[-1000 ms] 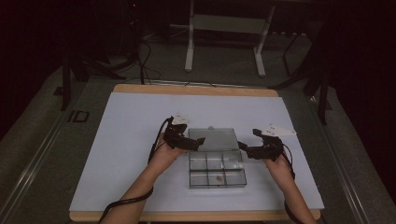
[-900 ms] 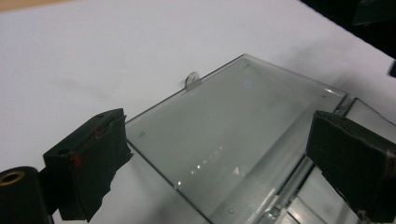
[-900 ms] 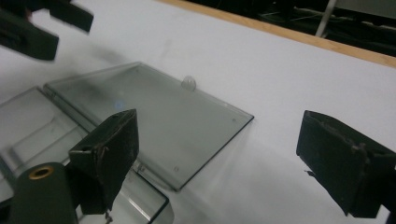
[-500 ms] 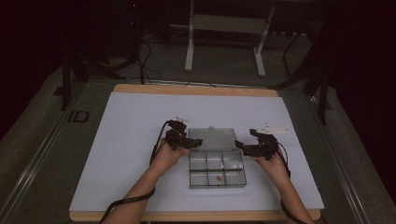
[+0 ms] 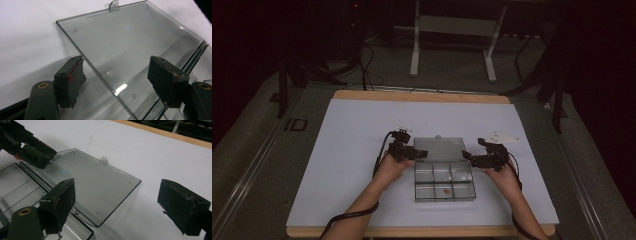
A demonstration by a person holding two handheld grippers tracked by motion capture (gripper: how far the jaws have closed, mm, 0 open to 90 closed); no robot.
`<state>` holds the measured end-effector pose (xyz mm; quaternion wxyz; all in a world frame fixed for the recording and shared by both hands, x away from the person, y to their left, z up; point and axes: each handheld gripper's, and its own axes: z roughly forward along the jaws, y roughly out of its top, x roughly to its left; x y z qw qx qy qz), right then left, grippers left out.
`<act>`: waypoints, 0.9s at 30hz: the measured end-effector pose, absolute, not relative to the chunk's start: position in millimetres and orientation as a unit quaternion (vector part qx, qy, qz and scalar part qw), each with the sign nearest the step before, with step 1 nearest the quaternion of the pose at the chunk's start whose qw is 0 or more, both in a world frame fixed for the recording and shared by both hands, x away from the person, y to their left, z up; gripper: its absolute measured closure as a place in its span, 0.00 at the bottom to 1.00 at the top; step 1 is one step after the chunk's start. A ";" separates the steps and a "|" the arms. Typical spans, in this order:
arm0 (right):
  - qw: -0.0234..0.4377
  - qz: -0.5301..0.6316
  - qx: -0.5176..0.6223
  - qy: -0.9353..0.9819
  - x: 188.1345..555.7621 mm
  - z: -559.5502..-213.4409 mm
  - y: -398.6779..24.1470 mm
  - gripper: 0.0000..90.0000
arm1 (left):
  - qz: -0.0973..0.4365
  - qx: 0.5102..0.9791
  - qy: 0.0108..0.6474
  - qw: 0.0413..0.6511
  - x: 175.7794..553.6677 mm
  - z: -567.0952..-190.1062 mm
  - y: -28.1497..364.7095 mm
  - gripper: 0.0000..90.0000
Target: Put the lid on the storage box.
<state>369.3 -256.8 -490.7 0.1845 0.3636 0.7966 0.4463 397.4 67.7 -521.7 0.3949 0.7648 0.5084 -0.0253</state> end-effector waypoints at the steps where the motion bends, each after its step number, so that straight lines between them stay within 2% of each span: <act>1: 0.183 0.446 0.364 0.797 369.2 -490.9 -256.8 0.16 | -0.036 0.759 0.514 0.397 398.3 -523.0 68.7 0.34; 4: 0.182 0.444 0.364 0.798 369.2 -491.4 -256.5 0.16 | -0.078 0.742 0.527 0.407 401.4 -526.7 72.9 0.39; 8: 0.182 0.442 0.363 0.799 369.1 -492.4 -256.0 0.17 | -0.085 0.743 0.524 0.407 402.7 -527.2 74.0 0.41; 11: 0.182 0.442 0.366 0.798 369.1 -492.1 -256.4 0.19 | -0.066 0.750 0.513 0.412 400.7 -524.8 72.8 0.41; 14: 0.184 0.441 0.366 0.799 369.1 -491.8 -256.9 0.19 | -0.055 0.751 0.504 0.423 397.7 -520.1 72.0 0.49; 15: 0.182 0.439 0.366 0.800 369.4 -492.3 -256.9 0.19 | -0.034 0.757 0.495 0.425 394.9 -516.7 69.9 0.50; 22: 0.167 0.444 0.368 0.800 370.5 -491.9 -256.2 0.22 | 0.001 0.768 0.475 0.429 388.2 -509.8 68.1 0.55; 23: 0.168 0.443 0.366 0.801 371.0 -491.7 -255.7 0.25 | 0.017 0.771 0.469 0.431 385.2 -507.7 67.3 0.56; 26: 0.167 0.442 0.365 0.802 371.4 -491.2 -255.1 0.26 | 0.031 0.775 0.461 0.431 382.4 -505.4 67.0 0.57; 27: 0.165 0.443 0.365 0.802 371.6 -491.0 -255.0 0.30 | 0.038 0.775 0.460 0.433 380.9 -504.3 66.6 0.60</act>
